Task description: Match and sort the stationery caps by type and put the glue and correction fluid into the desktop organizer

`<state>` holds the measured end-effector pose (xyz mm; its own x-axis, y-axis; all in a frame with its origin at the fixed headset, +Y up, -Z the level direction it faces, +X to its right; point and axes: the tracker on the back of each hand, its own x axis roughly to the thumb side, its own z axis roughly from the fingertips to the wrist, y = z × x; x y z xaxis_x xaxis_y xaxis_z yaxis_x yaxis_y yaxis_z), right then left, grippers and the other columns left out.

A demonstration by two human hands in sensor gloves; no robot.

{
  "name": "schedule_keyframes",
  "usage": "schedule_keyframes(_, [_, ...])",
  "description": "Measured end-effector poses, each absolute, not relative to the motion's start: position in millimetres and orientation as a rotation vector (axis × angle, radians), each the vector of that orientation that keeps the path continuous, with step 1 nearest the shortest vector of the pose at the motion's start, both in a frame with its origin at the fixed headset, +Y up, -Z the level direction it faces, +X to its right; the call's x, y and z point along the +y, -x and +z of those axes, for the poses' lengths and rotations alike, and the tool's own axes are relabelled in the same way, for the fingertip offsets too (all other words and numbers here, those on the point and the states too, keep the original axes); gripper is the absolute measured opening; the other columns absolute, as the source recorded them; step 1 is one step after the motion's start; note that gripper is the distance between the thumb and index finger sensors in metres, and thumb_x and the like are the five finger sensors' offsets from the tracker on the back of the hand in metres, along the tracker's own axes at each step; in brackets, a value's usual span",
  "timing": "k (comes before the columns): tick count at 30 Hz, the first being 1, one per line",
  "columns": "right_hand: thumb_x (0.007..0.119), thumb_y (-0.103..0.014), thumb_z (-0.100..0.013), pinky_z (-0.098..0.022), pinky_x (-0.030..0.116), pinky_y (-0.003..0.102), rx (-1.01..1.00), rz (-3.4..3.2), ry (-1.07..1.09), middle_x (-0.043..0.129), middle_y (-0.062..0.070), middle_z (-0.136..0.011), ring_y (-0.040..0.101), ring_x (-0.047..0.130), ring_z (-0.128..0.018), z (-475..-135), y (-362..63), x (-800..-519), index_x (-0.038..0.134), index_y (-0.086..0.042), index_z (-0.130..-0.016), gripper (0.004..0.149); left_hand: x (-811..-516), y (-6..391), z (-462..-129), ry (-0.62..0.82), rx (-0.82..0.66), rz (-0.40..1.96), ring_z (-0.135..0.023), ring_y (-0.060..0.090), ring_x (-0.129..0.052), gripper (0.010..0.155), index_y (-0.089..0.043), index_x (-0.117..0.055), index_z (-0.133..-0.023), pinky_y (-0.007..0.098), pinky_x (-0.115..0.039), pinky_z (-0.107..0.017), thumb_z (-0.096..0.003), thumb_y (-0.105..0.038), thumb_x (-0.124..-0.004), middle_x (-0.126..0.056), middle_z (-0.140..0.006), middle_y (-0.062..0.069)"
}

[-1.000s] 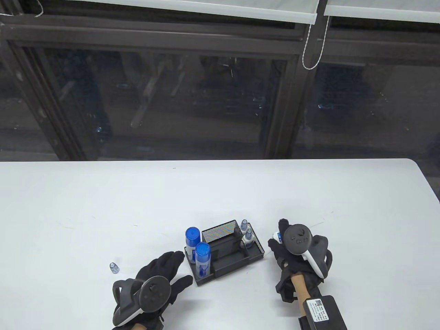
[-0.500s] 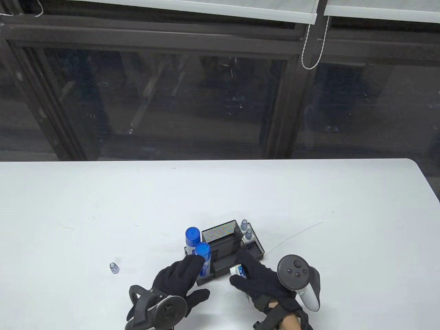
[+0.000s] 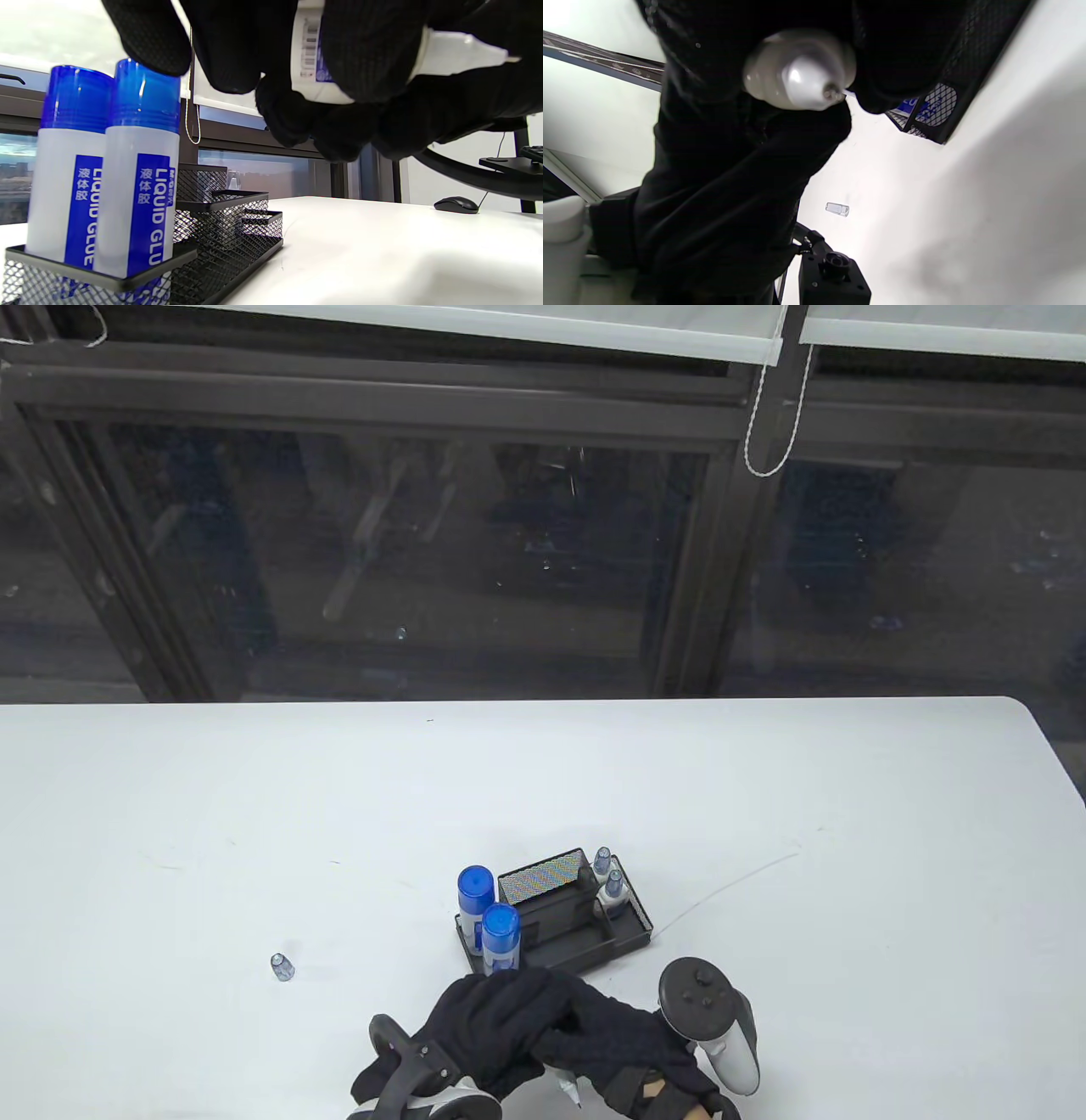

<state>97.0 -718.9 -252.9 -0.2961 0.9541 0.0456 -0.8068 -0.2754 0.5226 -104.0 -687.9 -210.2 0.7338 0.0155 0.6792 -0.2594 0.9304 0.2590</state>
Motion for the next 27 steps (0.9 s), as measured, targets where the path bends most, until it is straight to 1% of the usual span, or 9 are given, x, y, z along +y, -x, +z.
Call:
schedule_keyframes(1, [0.087, -0.042, -0.046, -0.051, 0.083, 0.041, 0.486, 1.822, -0.414, 0.073, 0.026, -0.099, 0.039, 0.089, -0.077, -252, -97, -719, 0.053, -0.001, -0.108, 0.082, -688, 104, -210, -0.355, -0.737, 0.151, -0.102, 0.024, -0.085, 0.072, -0.034, -0.052, -0.110, 0.052, -0.076, -0.069, -0.0476, -0.050, -0.084, -0.065, -0.118, -0.001])
schedule_keyframes(4, [0.087, -0.043, -0.046, -0.050, 0.084, 0.040, 0.490, 1.801, -0.420, 0.073, 0.026, -0.099, 0.039, 0.089, -0.076, -253, -97, -719, 0.053, -0.001, -0.108, 0.082, -688, 102, -208, -0.384, -0.771, 0.145, -0.103, 0.024, -0.083, 0.080, -0.034, -0.042, -0.113, 0.052, -0.076, -0.069, -0.0473, -0.050, -0.085, -0.056, -0.121, 0.000])
schedule_keyframes(5, [0.087, -0.043, -0.046, -0.050, 0.084, 0.040, 0.491, 1.805, -0.418, 0.073, 0.027, -0.099, 0.039, 0.090, -0.076, -253, -98, -718, 0.053, -0.001, -0.108, 0.083, -688, 102, -208, -0.392, -0.780, 0.149, -0.103, 0.024, -0.083, 0.079, -0.034, -0.042, -0.113, 0.052, -0.075, -0.069, -0.0474, -0.049, -0.085, -0.055, -0.121, 0.000])
schedule_keyframes(8, [0.088, -0.043, -0.045, -0.050, 0.084, 0.040, 0.464, 1.844, -0.400, 0.072, 0.027, -0.100, 0.039, 0.090, -0.076, -250, -100, -717, 0.053, -0.001, -0.108, 0.083, -688, 103, -210, -0.389, -0.779, 0.167, -0.100, 0.021, -0.086, 0.069, -0.038, -0.053, -0.107, 0.051, -0.077, -0.069, -0.0467, -0.050, -0.085, -0.064, -0.117, -0.005])
schedule_keyframes(12, [0.086, -0.042, -0.047, -0.050, 0.084, 0.041, 0.481, 1.833, -0.397, 0.068, 0.029, -0.102, 0.039, 0.090, -0.076, -250, -100, -720, 0.051, -0.001, -0.109, 0.083, -688, 106, -213, -0.376, -0.759, 0.177, -0.094, 0.018, -0.092, 0.064, -0.040, -0.062, -0.102, 0.049, -0.078, -0.067, -0.0444, -0.056, -0.083, -0.078, -0.107, -0.009])
schedule_keyframes(16, [0.081, -0.041, -0.051, -0.051, 0.085, 0.042, 0.495, 1.805, -0.409, 0.069, 0.029, -0.101, 0.041, 0.090, -0.078, -250, -101, -719, 0.053, -0.001, -0.109, 0.076, -689, 109, -216, -0.360, -0.725, 0.193, -0.092, 0.018, -0.094, 0.061, -0.040, -0.065, -0.101, 0.049, -0.079, -0.067, -0.0450, -0.059, -0.080, -0.081, -0.104, -0.010])
schedule_keyframes(18, [0.075, -0.045, -0.052, -0.053, 0.084, 0.044, 0.498, 1.781, -0.435, 0.067, 0.030, -0.103, 0.044, 0.087, -0.080, -250, -102, -719, 0.051, 0.000, -0.109, 0.076, -691, 109, -218, -0.346, -0.713, 0.183, -0.092, 0.017, -0.094, 0.061, -0.038, -0.064, -0.102, 0.049, -0.079, -0.067, -0.0461, -0.058, -0.079, -0.081, -0.103, -0.008])
schedule_keyframes(21, [0.068, -0.053, -0.052, -0.057, 0.080, 0.048, 0.511, 1.685, -0.478, 0.060, 0.032, -0.107, 0.048, 0.080, -0.086, -250, -105, -719, 0.045, -0.001, -0.111, 0.082, -691, 113, -221, -0.334, -0.685, 0.218, -0.091, 0.017, -0.094, 0.062, -0.036, -0.061, -0.104, 0.049, -0.079, -0.067, -0.0481, -0.059, -0.075, -0.080, -0.104, -0.007])
schedule_keyframes(27, [0.061, -0.064, -0.049, -0.067, 0.067, 0.054, 0.552, 1.485, -0.615, 0.039, 0.033, -0.115, 0.057, 0.061, -0.095, -249, -106, -716, 0.035, -0.009, -0.115, 0.090, -693, 127, -230, -0.272, -0.601, 0.435, -0.091, 0.018, -0.094, 0.063, -0.033, -0.060, -0.106, 0.048, -0.080, -0.066, -0.0500, -0.059, -0.072, -0.080, -0.104, -0.005])
